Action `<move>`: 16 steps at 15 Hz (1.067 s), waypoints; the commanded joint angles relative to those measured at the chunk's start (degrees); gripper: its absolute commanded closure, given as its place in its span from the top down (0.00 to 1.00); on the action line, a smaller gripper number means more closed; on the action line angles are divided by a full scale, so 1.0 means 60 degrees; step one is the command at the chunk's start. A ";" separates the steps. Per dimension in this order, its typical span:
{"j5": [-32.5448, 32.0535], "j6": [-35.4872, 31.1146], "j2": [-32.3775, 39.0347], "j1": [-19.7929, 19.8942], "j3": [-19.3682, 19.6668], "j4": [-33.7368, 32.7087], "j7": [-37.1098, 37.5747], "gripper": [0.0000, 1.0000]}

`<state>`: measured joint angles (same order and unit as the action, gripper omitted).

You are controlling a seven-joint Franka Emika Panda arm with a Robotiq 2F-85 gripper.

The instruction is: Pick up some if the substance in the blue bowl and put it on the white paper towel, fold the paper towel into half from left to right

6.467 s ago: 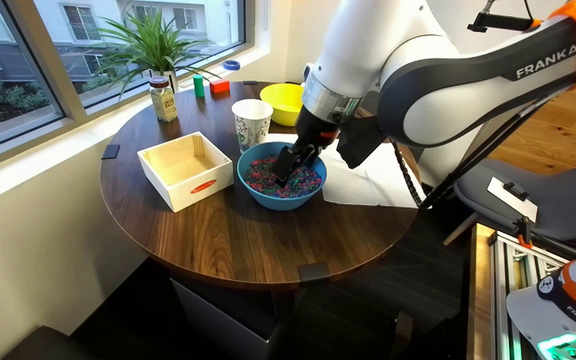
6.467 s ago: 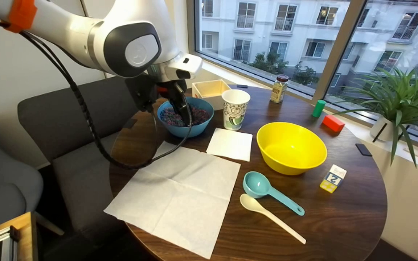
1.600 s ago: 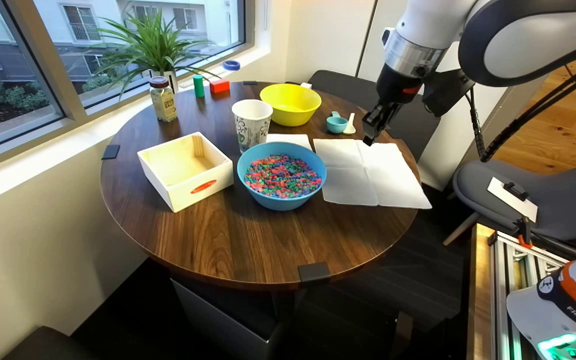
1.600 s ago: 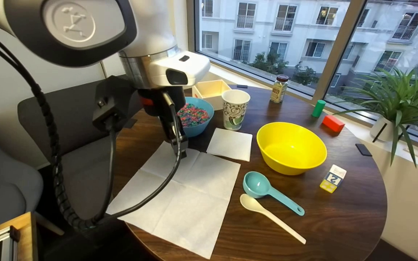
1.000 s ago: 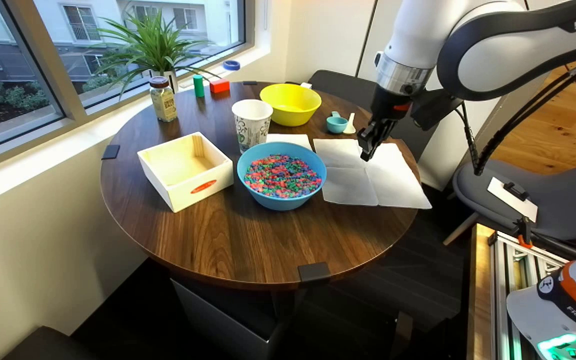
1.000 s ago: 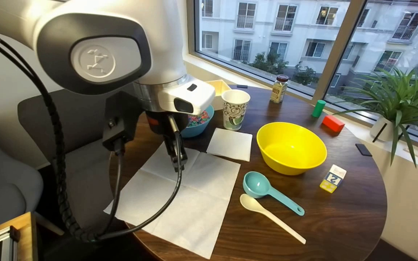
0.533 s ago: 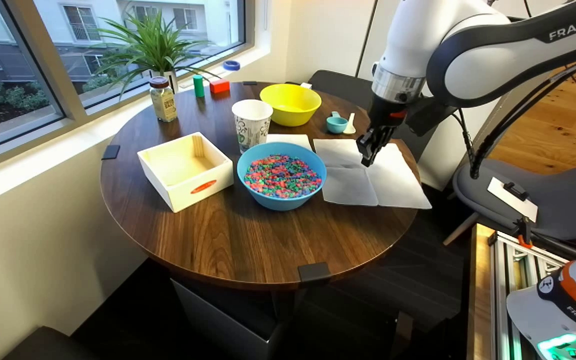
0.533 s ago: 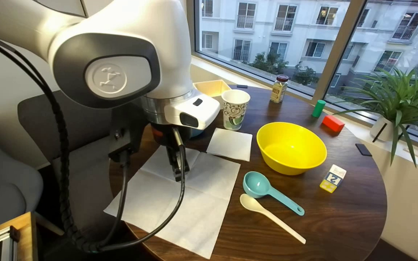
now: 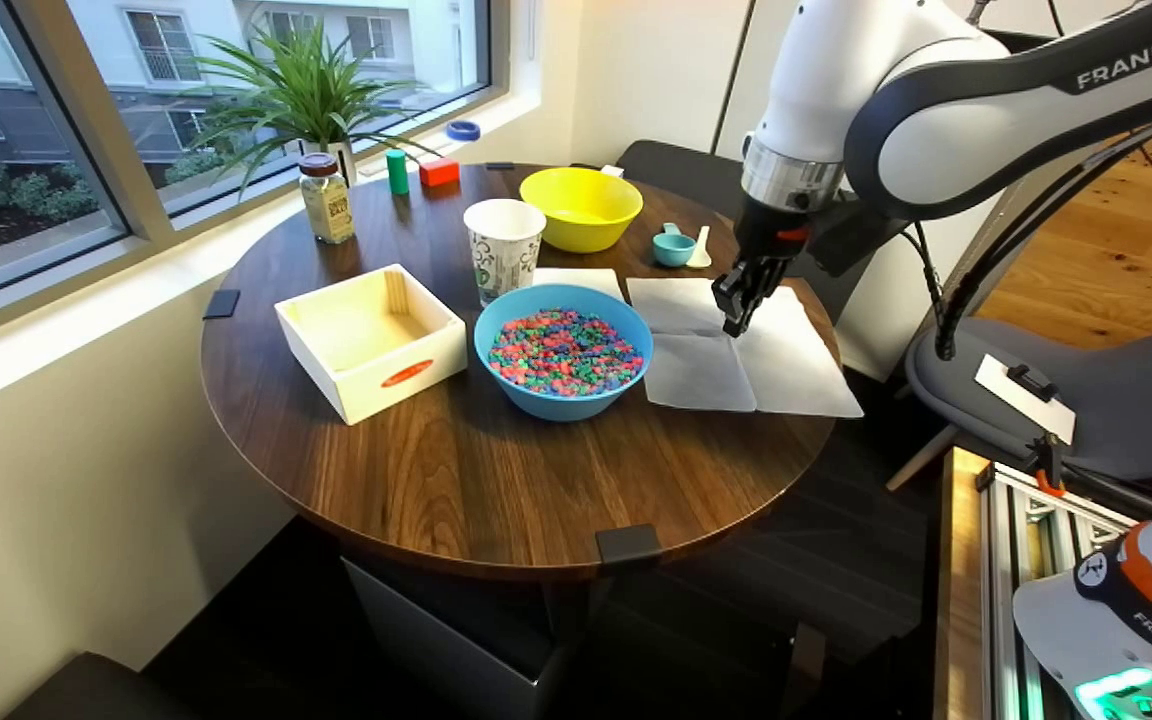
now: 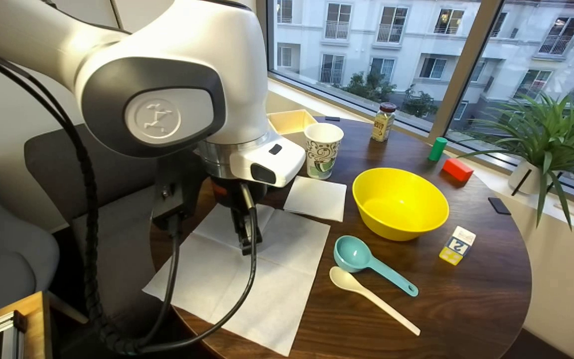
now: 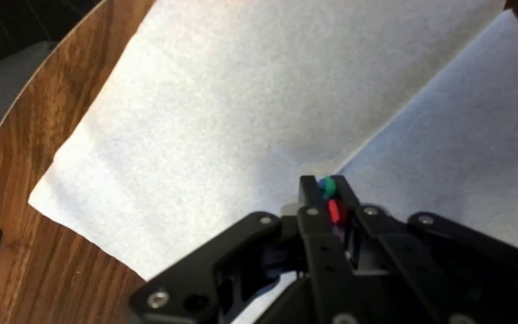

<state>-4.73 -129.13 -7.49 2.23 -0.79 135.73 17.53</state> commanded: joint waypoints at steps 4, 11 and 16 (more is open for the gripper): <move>0.0127 -0.0198 -0.0001 -0.0012 0.0083 0.0068 -0.0183 0.65; 0.0141 0.0112 -0.0182 -0.0149 -0.0036 -0.0104 -0.0435 1.00; 0.0054 0.0853 -0.0554 -0.0515 -0.0382 -0.0050 -0.0859 1.00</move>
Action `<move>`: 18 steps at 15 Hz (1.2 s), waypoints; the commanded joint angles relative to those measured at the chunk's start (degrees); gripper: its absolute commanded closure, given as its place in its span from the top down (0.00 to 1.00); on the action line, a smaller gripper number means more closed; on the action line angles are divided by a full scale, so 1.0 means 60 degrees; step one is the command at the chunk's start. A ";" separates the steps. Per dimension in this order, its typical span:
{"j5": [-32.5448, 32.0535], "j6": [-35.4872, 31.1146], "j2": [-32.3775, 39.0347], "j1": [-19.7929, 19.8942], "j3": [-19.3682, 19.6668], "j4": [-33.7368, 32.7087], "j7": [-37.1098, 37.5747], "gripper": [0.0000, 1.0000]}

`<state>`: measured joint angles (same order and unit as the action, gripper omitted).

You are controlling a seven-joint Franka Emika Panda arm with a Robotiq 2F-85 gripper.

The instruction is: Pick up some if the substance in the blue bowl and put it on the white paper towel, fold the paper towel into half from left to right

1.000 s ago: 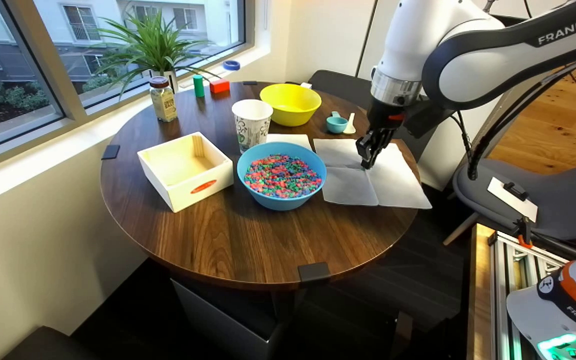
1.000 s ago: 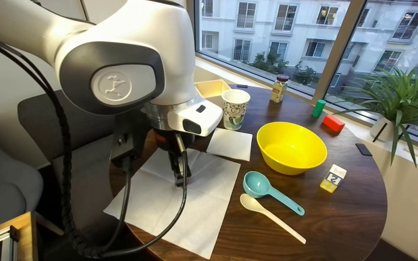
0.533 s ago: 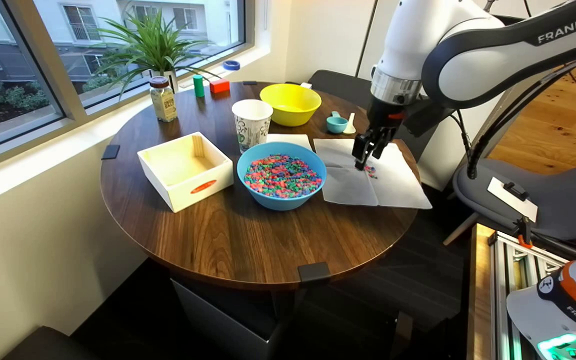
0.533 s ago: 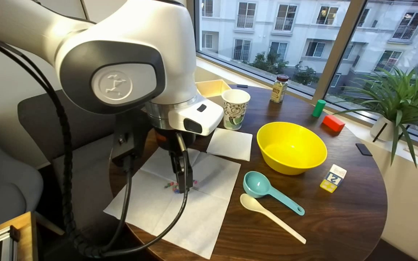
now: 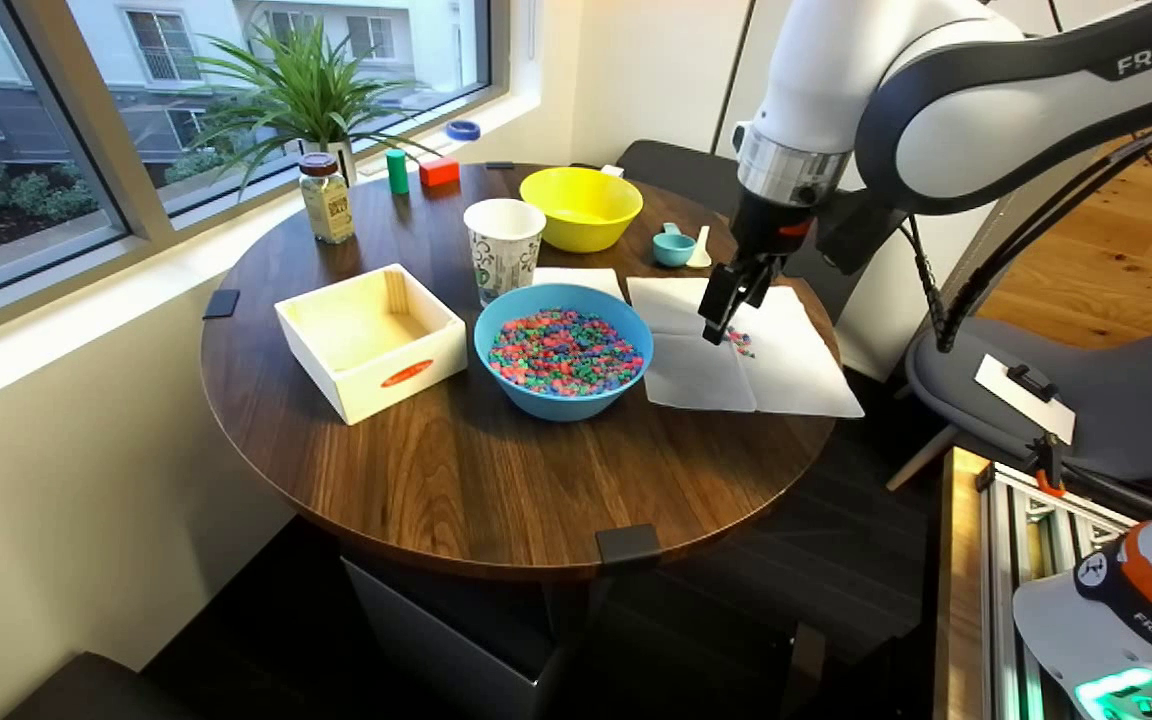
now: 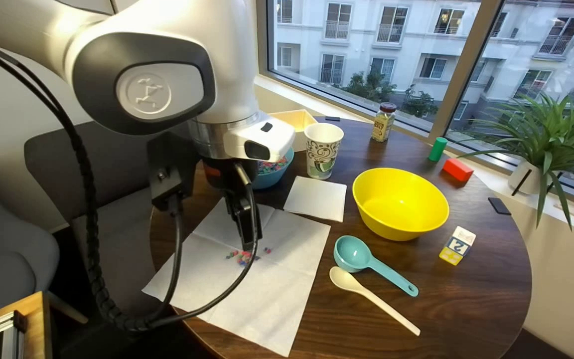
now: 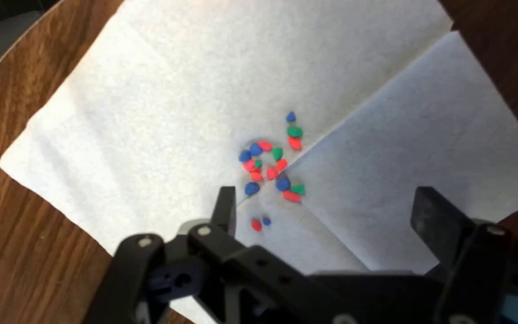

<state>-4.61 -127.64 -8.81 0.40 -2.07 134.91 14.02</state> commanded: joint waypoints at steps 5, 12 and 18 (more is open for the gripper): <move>-0.0211 0.1812 -0.0654 -0.0475 -0.0478 0.0130 -0.0535 1.00; -0.0579 0.2060 -0.0585 -0.0618 -0.0603 0.0153 -0.1071 1.00; -0.0631 0.2060 -0.0600 -0.0649 -0.0622 0.0225 -0.1186 1.00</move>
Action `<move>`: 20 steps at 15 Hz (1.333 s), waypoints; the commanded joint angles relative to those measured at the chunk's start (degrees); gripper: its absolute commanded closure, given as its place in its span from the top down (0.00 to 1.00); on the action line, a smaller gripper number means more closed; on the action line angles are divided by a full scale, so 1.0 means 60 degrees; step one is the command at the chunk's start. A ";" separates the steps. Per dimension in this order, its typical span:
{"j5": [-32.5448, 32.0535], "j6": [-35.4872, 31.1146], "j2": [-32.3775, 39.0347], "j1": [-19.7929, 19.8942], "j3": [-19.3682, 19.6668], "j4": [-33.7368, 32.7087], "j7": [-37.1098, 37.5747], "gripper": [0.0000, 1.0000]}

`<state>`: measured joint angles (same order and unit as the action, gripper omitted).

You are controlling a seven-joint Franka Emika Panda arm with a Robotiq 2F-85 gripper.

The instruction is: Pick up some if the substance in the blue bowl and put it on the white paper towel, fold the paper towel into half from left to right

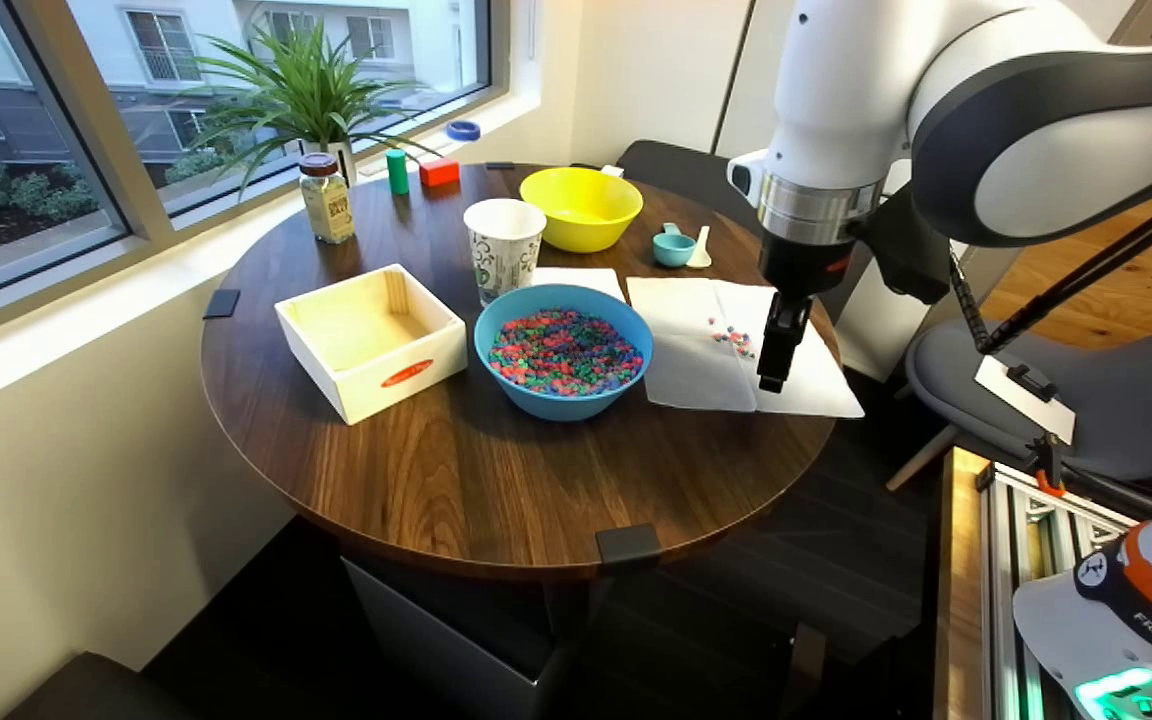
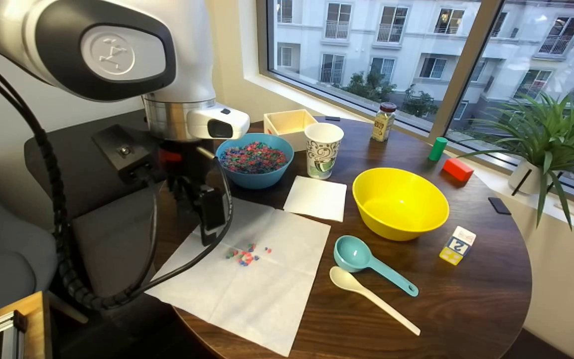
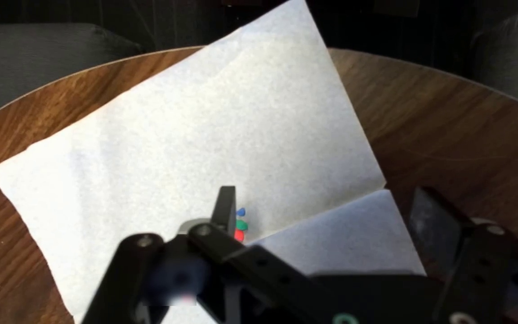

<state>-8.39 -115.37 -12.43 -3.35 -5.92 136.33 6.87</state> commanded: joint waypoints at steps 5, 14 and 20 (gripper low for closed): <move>0.0321 0.0321 -0.0040 -0.0482 -0.0177 0.0337 -0.0995 1.00; -0.0469 0.1760 -0.0776 -0.0859 -0.0466 0.0807 -0.1904 1.00; -0.1130 -0.0161 -0.1060 -0.0907 -0.0516 0.1464 -0.1823 1.00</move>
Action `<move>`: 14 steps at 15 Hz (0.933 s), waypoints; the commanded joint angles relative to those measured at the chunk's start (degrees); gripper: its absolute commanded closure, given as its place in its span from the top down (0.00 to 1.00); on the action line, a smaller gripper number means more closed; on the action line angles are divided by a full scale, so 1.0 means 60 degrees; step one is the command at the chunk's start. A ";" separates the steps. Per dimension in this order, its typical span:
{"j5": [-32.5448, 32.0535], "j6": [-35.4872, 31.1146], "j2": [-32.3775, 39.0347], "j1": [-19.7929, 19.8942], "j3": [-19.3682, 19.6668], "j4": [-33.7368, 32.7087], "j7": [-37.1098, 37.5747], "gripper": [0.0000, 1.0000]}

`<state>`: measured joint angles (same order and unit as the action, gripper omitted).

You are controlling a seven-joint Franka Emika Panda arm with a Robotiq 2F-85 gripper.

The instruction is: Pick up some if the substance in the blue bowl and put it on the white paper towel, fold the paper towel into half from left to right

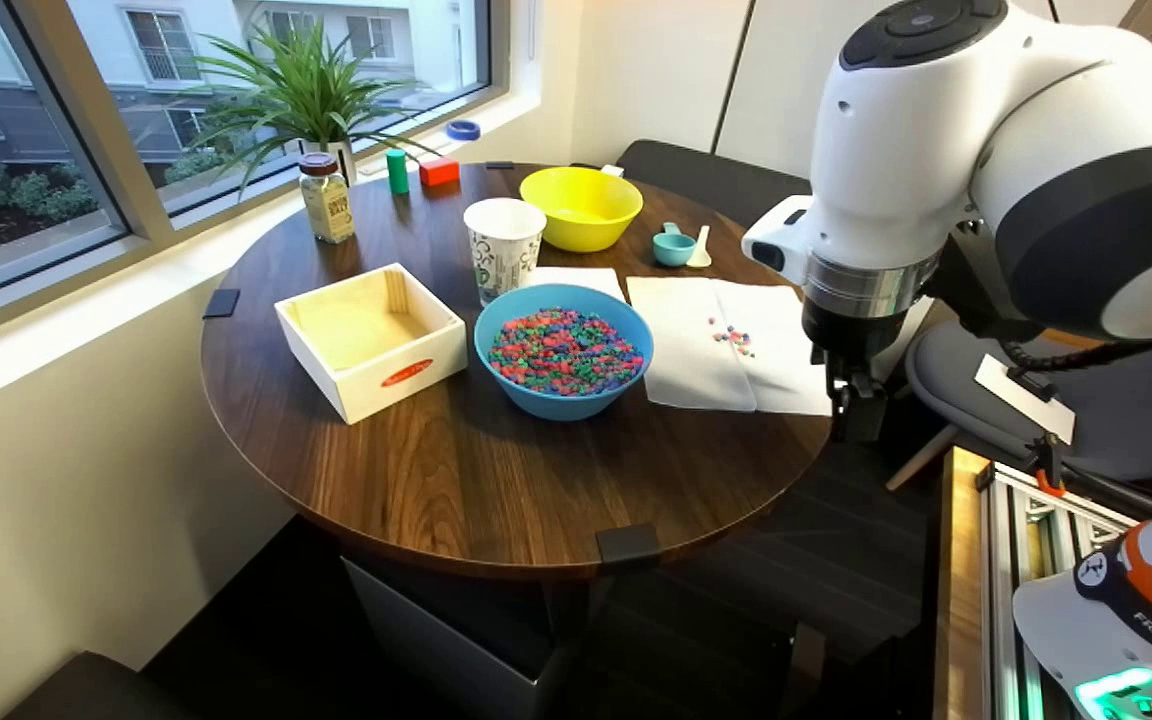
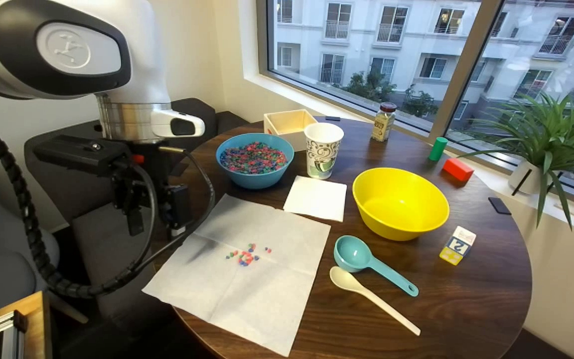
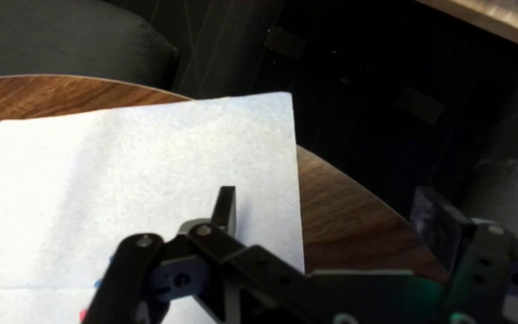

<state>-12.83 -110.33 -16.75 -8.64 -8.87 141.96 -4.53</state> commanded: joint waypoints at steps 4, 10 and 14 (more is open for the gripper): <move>-0.0481 -0.2418 -0.0217 0.0102 0.0082 0.0766 0.0094 1.00; -0.0576 -0.3444 0.0004 0.0320 0.0153 0.0884 0.0054 1.00; -0.0515 -0.3643 0.0125 0.0420 0.0212 0.0855 0.0003 0.86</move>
<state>-14.96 -130.08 -16.47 -6.48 -8.05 146.20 -4.47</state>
